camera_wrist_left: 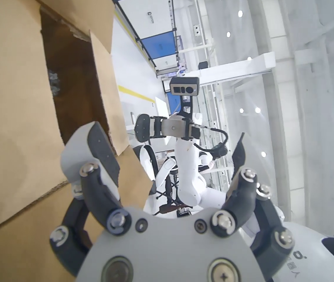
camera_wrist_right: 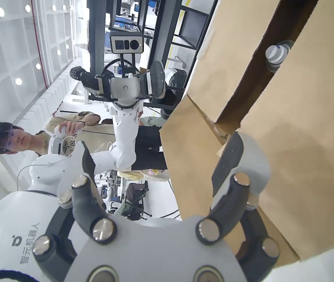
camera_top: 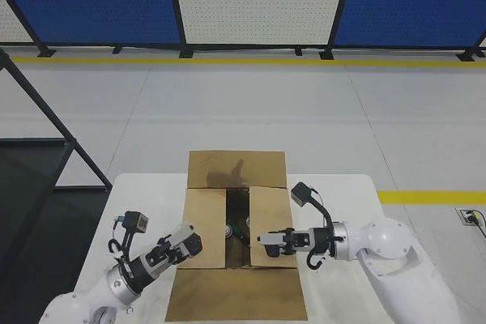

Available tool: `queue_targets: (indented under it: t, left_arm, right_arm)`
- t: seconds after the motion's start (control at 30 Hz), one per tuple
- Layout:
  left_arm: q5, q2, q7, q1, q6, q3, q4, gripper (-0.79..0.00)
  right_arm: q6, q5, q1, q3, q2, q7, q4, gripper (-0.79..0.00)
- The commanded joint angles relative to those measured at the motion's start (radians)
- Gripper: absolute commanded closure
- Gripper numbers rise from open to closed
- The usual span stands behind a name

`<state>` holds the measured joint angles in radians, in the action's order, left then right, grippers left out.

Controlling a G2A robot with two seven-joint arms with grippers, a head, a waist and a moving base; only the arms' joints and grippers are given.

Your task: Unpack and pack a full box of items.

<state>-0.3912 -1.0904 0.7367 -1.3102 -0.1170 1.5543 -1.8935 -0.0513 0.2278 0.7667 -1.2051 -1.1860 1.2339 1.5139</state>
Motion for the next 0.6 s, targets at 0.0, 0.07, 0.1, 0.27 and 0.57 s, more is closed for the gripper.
queue_targets:
  t: [0.0, 0.07, 0.1, 0.27, 0.57]
  left_arm:
    - [-0.046, 0.002, 0.014, -0.020, -0.023, 0.034, -0.004, -0.785]
    - [-0.083, 0.004, 0.026, -0.044, -0.052, 0.076, -0.007, -0.785]
    - [-0.099, 0.005, 0.032, -0.058, -0.069, 0.097, -0.010, -0.785]
    - [-0.141, 0.013, 0.100, -0.123, -0.091, 0.176, -0.008, -0.785]
    - [-0.141, 0.013, 0.100, -0.123, -0.091, 0.176, -0.008, -0.785]
  right_arm:
    - [-0.004, -0.001, 0.017, -0.019, 0.007, 0.023, 0.023, -0.785]
    - [-0.011, 0.001, 0.038, -0.040, 0.016, 0.067, 0.050, -0.785]
    - [-0.010, -0.020, 0.047, -0.056, 0.022, 0.074, 0.062, -0.785]
    - [0.075, -0.129, 0.081, -0.106, 0.044, 0.076, 0.127, -0.785]
    - [0.075, -0.129, 0.081, -0.106, 0.044, 0.076, 0.127, -0.785]
